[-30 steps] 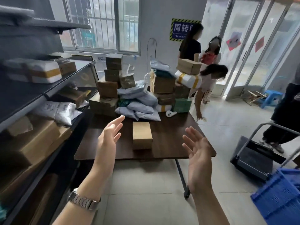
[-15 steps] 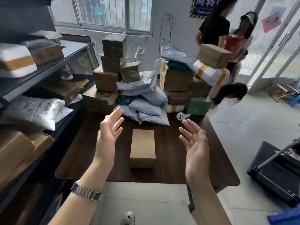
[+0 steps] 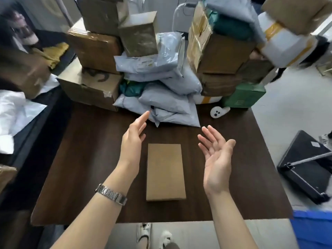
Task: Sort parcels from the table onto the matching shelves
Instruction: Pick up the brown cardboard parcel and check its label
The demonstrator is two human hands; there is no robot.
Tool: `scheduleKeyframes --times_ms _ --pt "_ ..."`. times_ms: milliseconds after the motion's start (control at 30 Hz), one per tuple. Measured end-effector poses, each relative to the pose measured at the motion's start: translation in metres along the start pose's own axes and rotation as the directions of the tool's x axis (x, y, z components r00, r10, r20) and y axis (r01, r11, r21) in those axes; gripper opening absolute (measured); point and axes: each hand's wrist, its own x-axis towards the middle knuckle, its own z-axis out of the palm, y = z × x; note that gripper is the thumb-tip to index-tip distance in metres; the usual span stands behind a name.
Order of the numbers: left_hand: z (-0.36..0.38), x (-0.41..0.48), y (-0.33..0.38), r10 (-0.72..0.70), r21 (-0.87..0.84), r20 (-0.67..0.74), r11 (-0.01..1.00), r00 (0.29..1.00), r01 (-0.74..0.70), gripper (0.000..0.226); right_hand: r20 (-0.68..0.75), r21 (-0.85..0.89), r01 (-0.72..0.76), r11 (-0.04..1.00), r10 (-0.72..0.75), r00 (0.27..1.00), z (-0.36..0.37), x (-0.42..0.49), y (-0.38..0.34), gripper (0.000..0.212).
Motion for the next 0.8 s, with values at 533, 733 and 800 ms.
scheduleKeyframes --times_ms 533,733,800 --pt "0.01 0.084 -0.137 -0.459 0.063 -0.168 0.878 0.872 0.474 0.035 -0.026 -0.281 -0.33 0.901 0.337 0.941 -0.01 0.082 0.153 0.049" --pt "0.001 0.066 -0.162 -0.535 0.058 -0.253 0.823 0.806 0.565 0.064 0.058 -0.395 -0.491 0.776 0.555 0.83 -0.015 0.064 0.172 0.038" --pt "0.002 0.065 -0.16 -0.503 0.097 -0.282 0.832 0.817 0.546 0.054 0.039 -0.409 -0.507 0.759 0.57 0.821 -0.011 0.064 0.171 0.029"
